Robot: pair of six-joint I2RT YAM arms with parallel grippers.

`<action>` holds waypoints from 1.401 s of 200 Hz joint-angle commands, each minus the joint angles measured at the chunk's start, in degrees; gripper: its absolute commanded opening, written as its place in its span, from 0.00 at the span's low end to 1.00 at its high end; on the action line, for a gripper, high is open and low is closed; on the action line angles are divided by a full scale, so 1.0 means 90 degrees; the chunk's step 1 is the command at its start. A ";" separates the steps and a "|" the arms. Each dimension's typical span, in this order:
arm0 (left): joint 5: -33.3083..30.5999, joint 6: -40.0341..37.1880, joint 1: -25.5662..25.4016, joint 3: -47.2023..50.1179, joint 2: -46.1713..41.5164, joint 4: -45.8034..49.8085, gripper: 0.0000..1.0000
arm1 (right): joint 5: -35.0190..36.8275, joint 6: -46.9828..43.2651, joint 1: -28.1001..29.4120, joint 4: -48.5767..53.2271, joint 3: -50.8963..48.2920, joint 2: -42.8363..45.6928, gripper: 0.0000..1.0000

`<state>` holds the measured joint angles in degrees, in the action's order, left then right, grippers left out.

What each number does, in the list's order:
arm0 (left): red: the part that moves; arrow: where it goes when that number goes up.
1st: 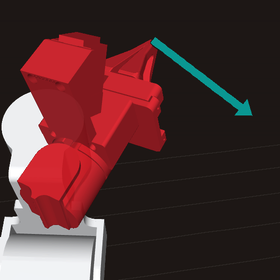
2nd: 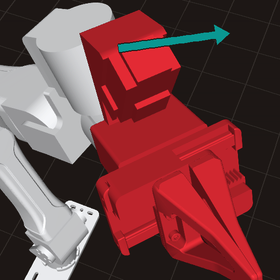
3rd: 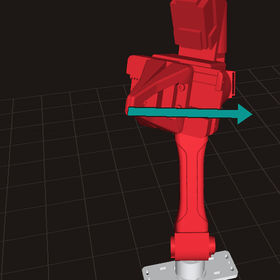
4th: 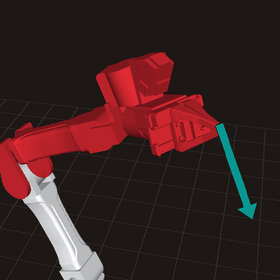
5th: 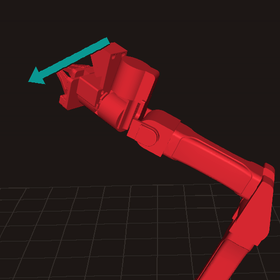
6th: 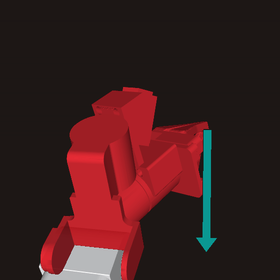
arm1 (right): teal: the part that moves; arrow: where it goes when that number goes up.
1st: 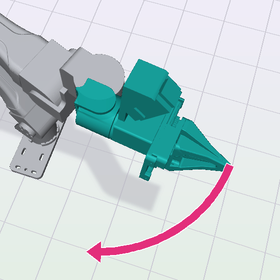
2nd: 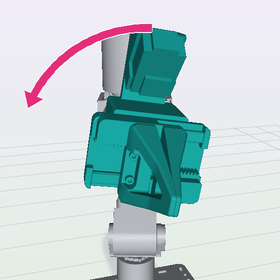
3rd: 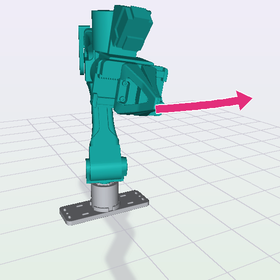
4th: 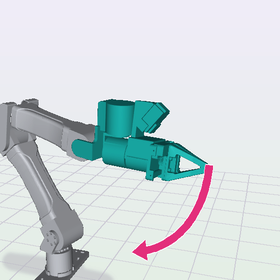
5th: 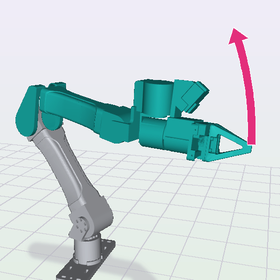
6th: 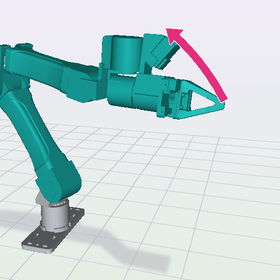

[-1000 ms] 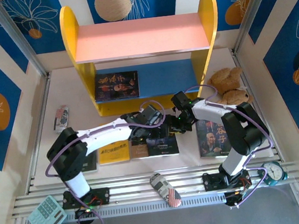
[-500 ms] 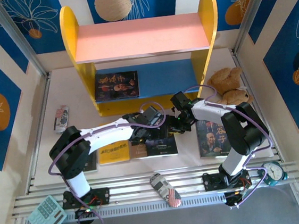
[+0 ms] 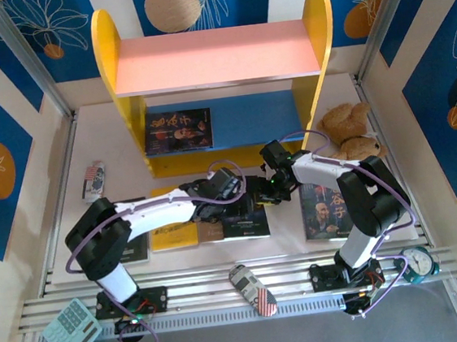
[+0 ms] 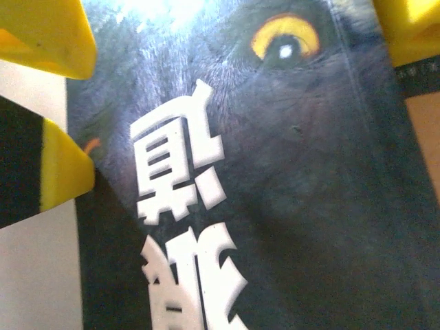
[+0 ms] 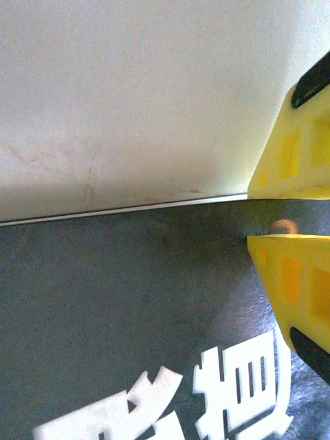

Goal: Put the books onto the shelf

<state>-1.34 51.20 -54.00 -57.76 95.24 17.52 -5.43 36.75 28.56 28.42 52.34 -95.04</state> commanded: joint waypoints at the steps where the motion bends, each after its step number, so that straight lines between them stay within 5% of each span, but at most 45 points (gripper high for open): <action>1: 0.0297 -0.0096 -0.0001 0.0070 -0.0388 -0.0742 0.79 | -0.0441 0.0040 0.0201 -0.0107 -0.0170 -0.0153 0.18; 49: 0.0491 -0.0113 -0.0006 0.0297 -0.0517 -0.1298 0.52 | -0.0434 0.0044 0.0207 -0.0143 -0.0146 -0.0163 0.21; 120: 0.0326 -0.0132 -0.0006 0.0216 -0.0465 -0.1149 0.41 | -0.0295 0.0009 0.0010 0.0035 -0.0316 0.0186 0.44; 165: 0.0257 -0.0110 -0.0006 0.0223 -0.0467 -0.1118 0.33 | -0.0314 -0.0127 -0.0341 0.0127 -0.0510 0.0573 0.48; 222: 0.0409 -0.0295 0.0014 0.0248 -0.0572 -0.1723 0.00 | -0.0225 -0.0233 -0.0721 0.0206 -0.0610 0.1146 0.56; 280: 0.1109 -0.0948 0.0023 0.0179 -0.1179 -0.2059 0.00 | -0.0177 -0.0266 -0.1084 0.0424 -0.0629 0.2249 0.62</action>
<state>4.34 46.94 -53.84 -55.18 90.00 3.81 -6.48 34.96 19.86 30.02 47.57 -80.29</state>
